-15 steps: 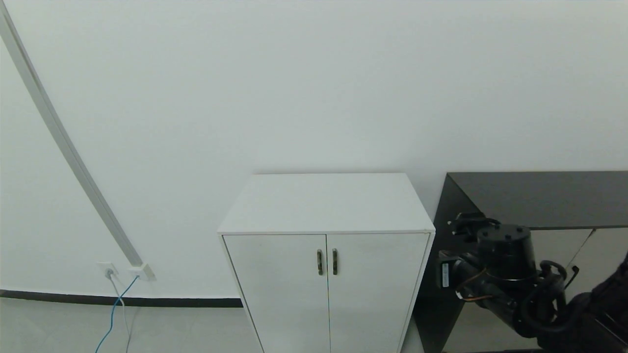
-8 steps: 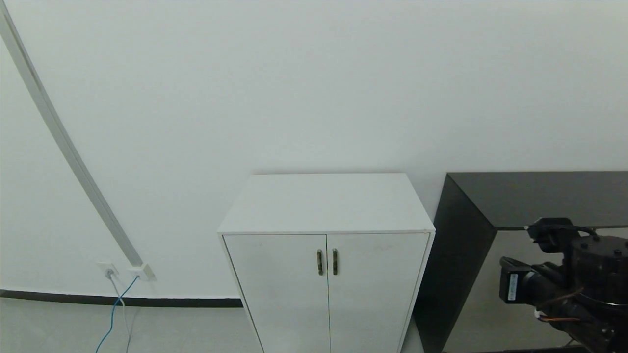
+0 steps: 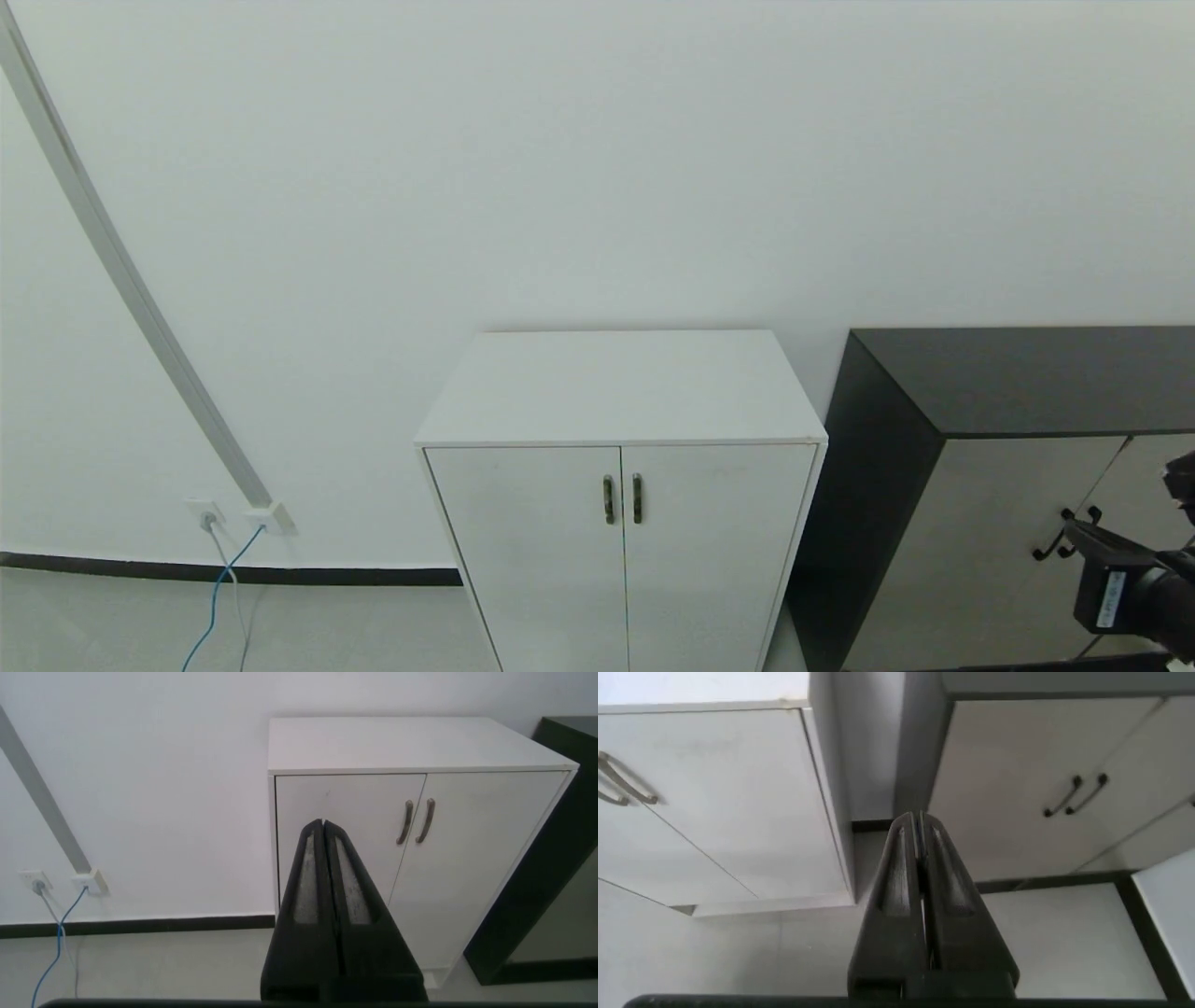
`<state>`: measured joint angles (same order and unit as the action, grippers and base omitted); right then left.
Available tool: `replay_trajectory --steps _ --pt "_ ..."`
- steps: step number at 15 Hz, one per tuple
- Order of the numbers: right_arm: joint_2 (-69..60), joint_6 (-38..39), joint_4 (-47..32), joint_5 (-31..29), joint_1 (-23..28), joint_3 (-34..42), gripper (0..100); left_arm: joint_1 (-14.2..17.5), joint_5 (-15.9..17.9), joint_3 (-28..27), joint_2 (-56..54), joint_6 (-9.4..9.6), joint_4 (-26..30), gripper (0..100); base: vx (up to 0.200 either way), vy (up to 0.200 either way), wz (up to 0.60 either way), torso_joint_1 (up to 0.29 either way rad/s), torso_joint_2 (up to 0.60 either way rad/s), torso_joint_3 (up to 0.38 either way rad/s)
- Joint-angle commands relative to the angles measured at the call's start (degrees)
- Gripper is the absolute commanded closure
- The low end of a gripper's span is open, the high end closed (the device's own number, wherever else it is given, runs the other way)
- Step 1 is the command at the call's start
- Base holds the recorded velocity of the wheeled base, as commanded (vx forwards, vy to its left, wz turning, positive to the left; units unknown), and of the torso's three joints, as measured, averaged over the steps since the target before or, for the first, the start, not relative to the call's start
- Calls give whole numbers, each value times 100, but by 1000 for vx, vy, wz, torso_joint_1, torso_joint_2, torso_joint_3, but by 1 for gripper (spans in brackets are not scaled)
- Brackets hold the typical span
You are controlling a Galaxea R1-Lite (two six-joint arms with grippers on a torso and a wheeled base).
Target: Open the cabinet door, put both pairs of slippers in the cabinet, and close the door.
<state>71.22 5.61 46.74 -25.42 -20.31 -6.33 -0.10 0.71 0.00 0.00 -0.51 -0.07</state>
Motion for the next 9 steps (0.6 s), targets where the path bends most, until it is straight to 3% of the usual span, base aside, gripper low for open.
replay_trajectory --steps 1,5,9 --pt "-1066 -16 -710 2 36 -18 100 1 0 0 9 -2 -1 100 0 0 0 0 0 0" --pt "-2217 -25 -2028 72 18 -62 100 1 -9 0 0 -2 -1 100 0 0 0 0 0 0" --pt "-3395 -104 -3206 722 9 -26 100 1 0 0 9 -2 -1 100 0 0 0 0 0 0"
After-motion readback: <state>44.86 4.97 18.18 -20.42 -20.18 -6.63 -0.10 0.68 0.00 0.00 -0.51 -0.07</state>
